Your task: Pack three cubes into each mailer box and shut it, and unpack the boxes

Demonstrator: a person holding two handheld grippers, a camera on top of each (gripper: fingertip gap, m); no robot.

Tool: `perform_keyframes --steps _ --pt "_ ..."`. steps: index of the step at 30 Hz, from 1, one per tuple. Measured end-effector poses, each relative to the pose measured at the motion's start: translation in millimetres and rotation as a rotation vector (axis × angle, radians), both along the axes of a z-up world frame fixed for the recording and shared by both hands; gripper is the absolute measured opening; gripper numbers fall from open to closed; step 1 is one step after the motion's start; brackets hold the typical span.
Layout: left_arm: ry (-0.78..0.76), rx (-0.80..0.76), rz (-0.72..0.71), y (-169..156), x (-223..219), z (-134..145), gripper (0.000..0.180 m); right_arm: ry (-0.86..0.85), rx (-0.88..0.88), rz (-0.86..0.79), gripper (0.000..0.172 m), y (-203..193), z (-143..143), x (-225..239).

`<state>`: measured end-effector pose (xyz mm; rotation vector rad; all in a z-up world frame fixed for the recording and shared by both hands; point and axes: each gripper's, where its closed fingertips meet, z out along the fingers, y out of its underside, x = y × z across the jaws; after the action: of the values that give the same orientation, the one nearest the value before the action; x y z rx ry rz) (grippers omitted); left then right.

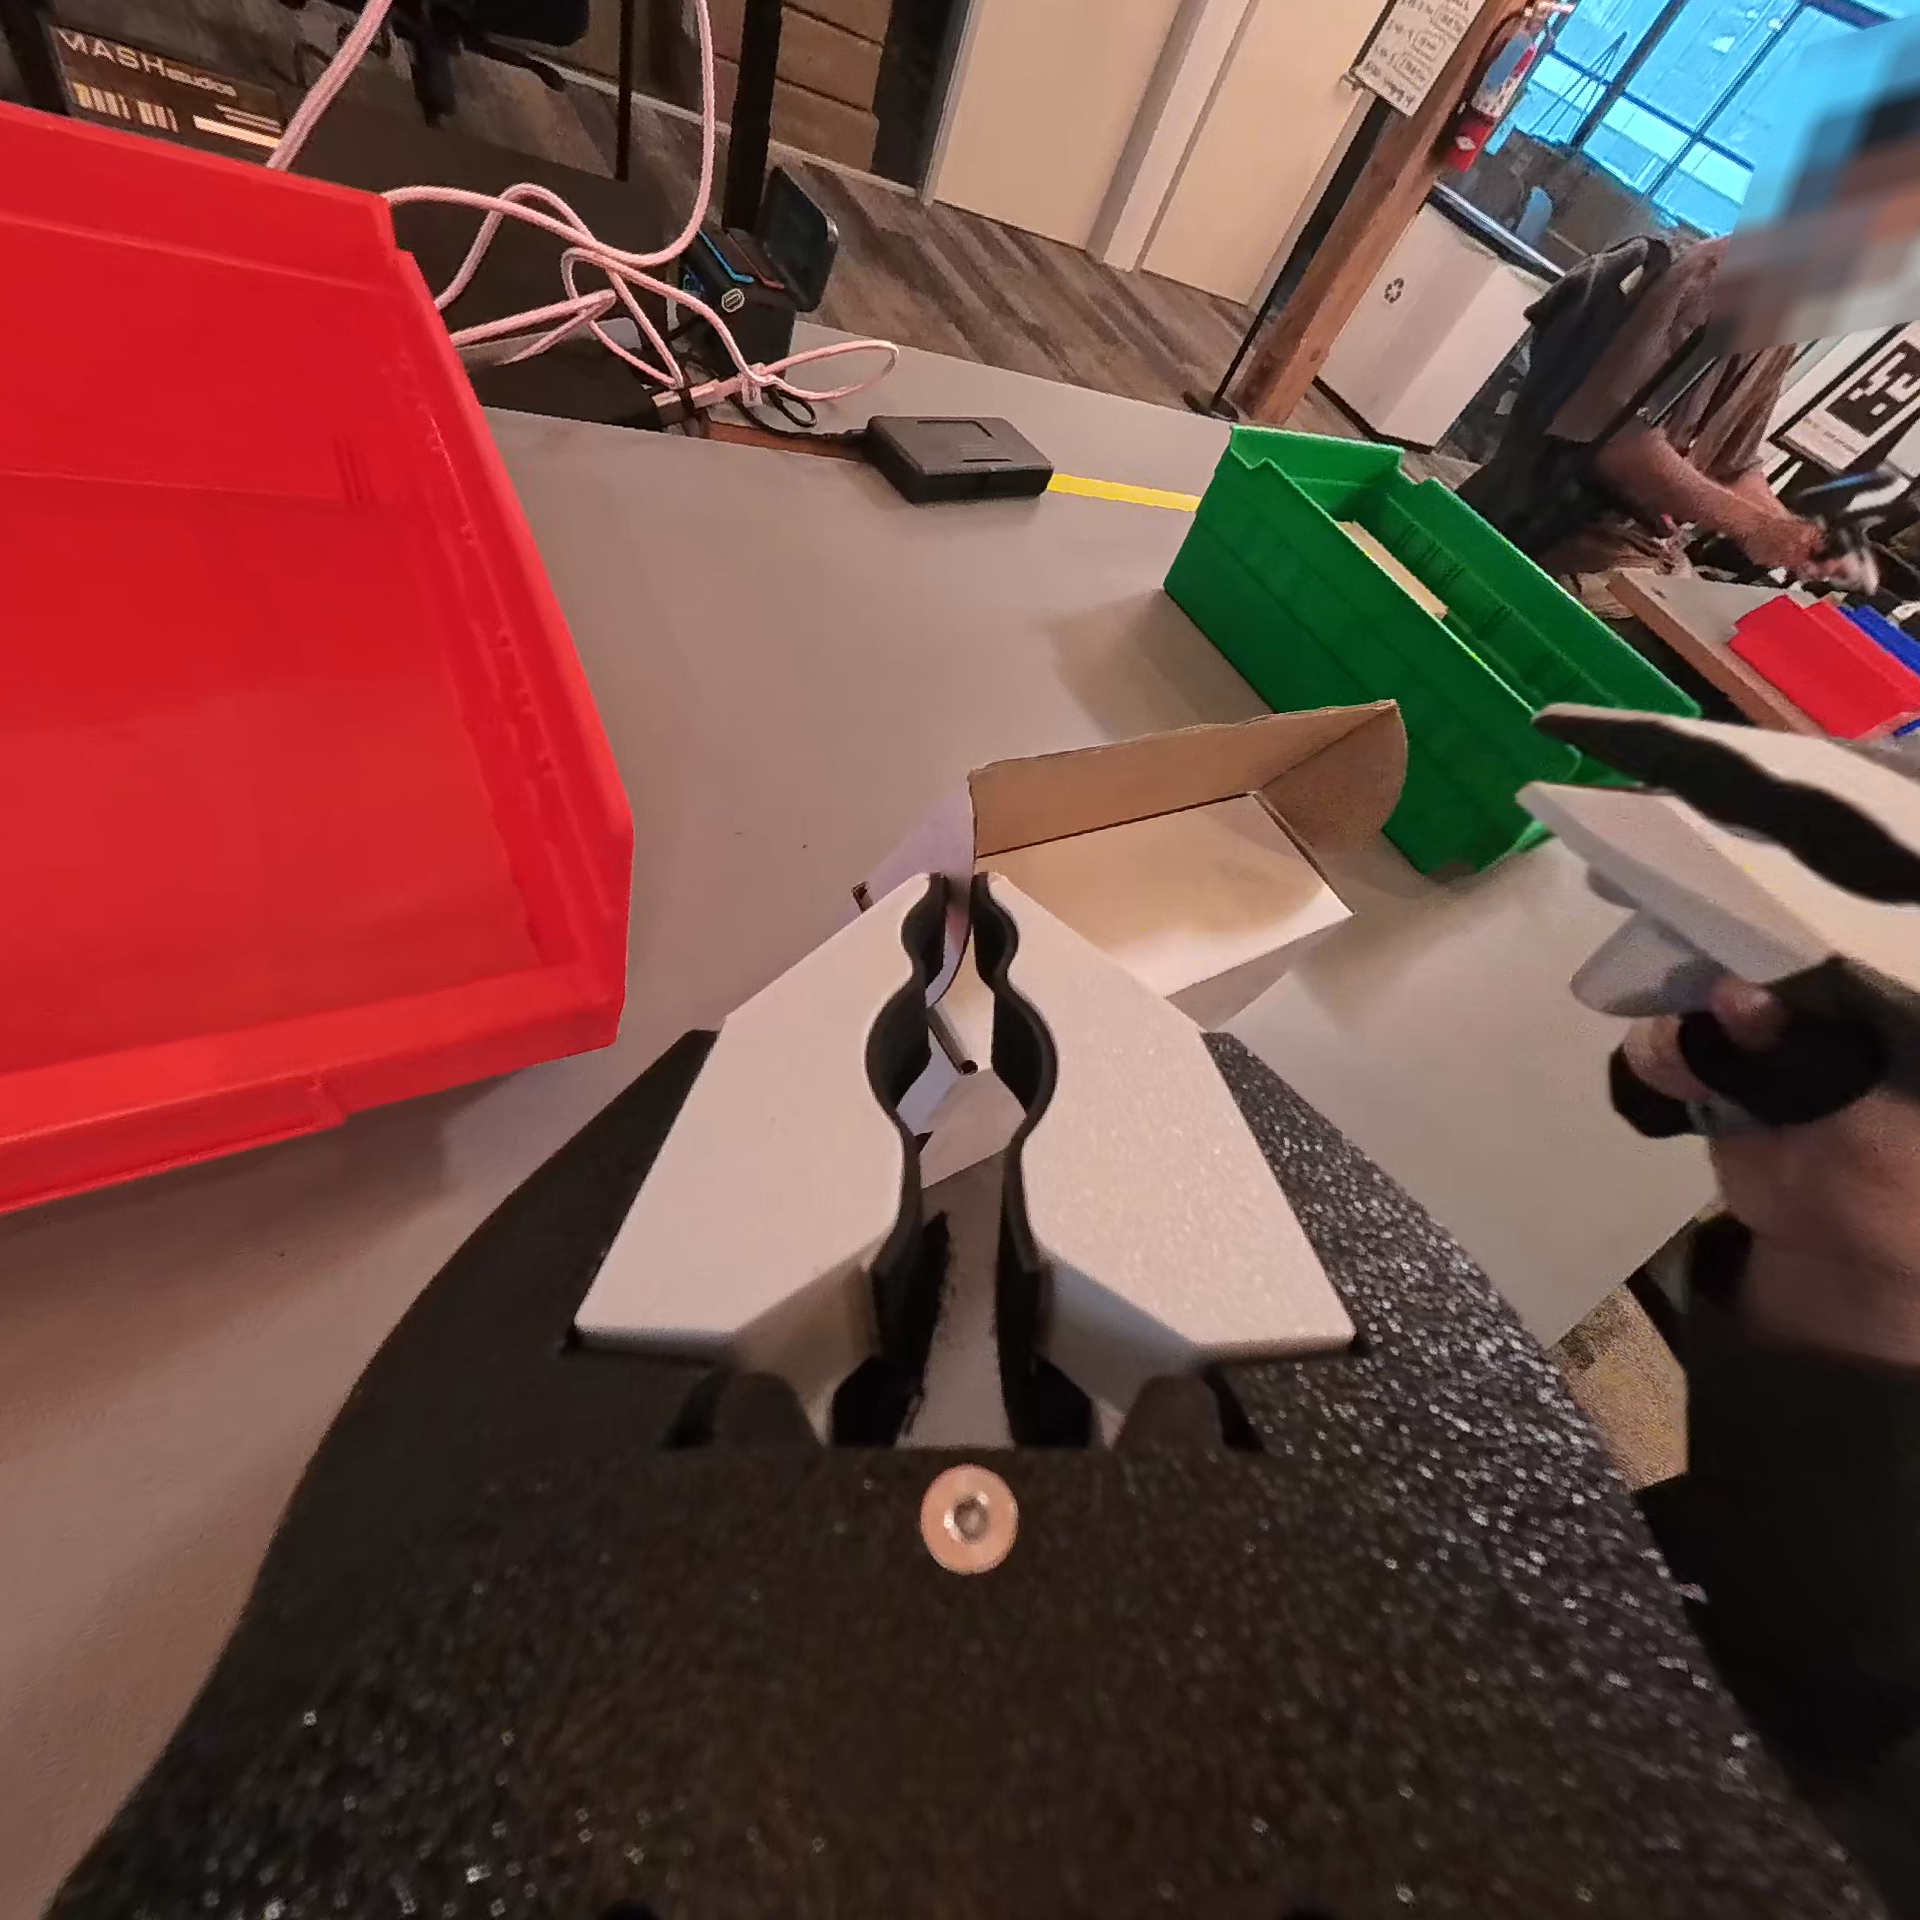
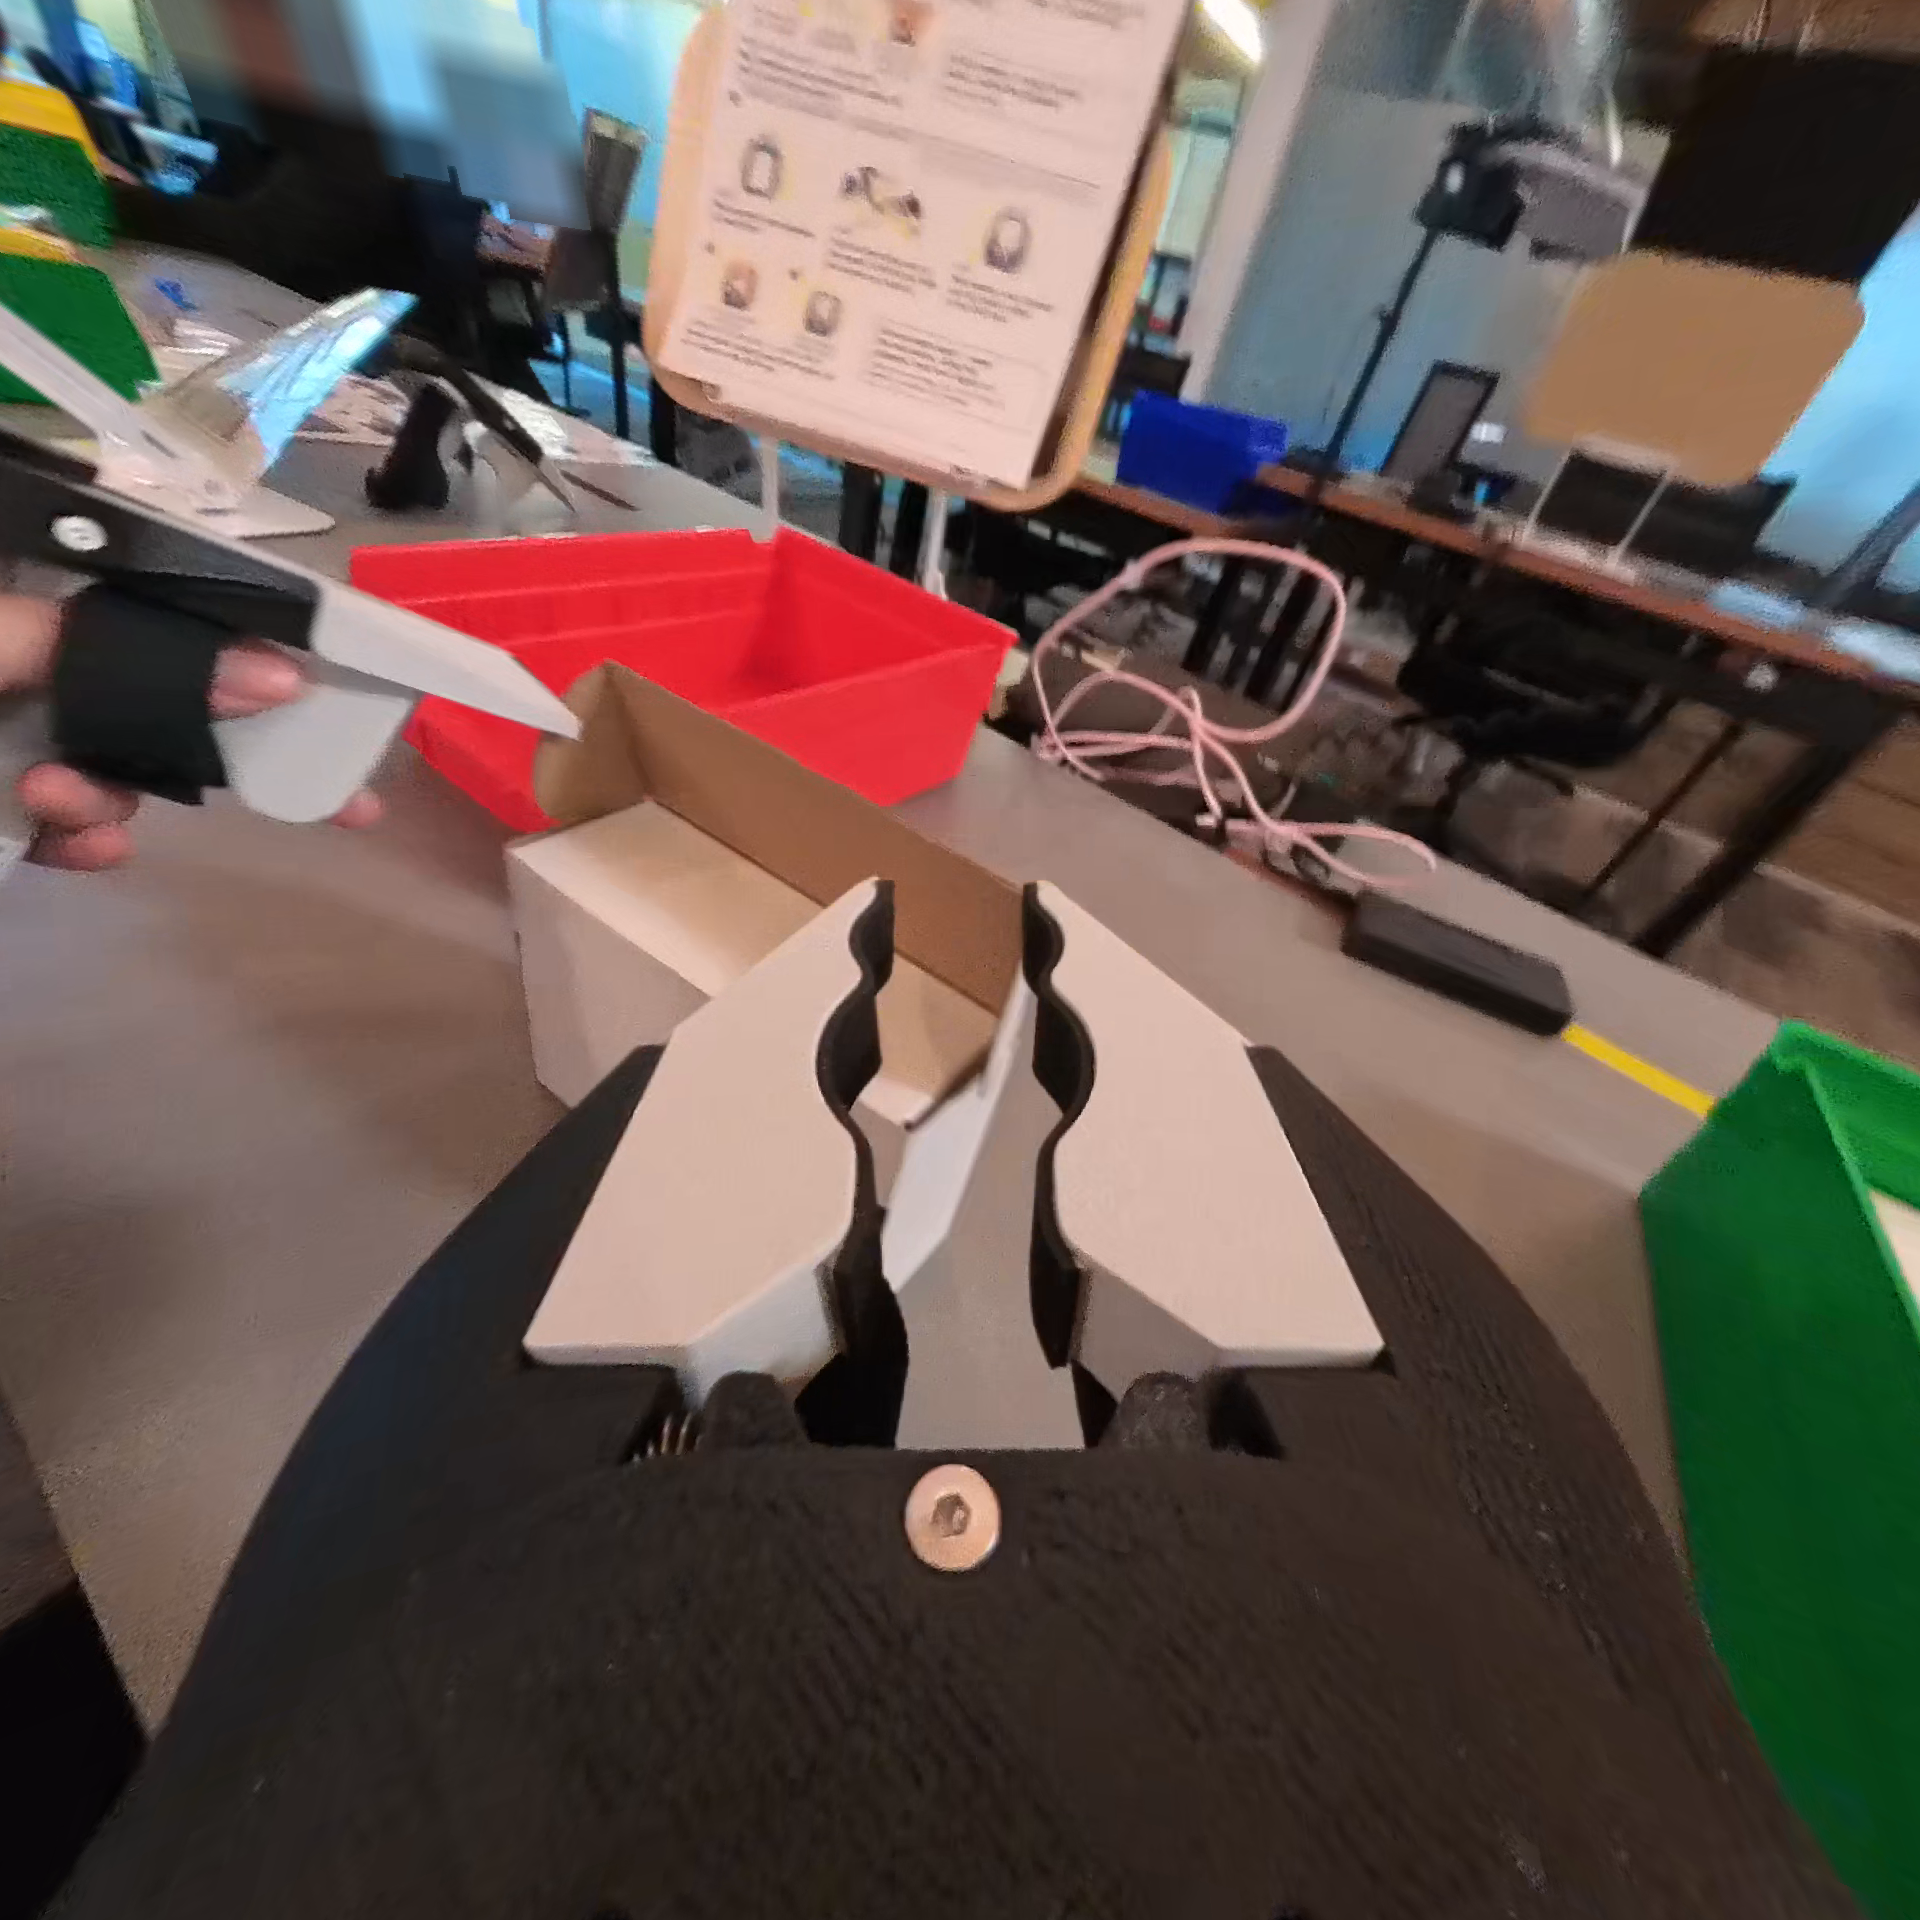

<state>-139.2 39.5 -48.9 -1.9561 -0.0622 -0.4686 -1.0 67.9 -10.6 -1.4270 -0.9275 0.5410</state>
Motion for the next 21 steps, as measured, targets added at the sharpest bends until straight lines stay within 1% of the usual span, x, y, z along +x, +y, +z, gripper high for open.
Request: perform_keyframes --steps 2,5,7,13,16,21 --pt "0.006 0.002 0.007 0 0 0 0.002 -0.025 -0.085 -0.008 0.024 11 -7 9" --pt "0.009 -0.001 0.009 1 0 0 0.003 -0.145 -0.24 0.013 0.023 20 -34 8" --pt "0.002 -0.004 0.008 0 0 0 0.002 -0.157 -0.312 0.047 0.021 20 -42 3" --pt "0.011 -0.016 0.011 1 0 0 0.002 -0.164 -0.417 0.073 0.005 24 -44 -5" --pt "0.005 -0.02 0.011 3 1 0 0.003 -0.141 -0.494 0.064 0.005 26 -43 -8" --pt "-0.004 -0.026 -0.001 4 3 0 0.003 -0.158 -0.509 0.047 0.004 29 -45 -8"
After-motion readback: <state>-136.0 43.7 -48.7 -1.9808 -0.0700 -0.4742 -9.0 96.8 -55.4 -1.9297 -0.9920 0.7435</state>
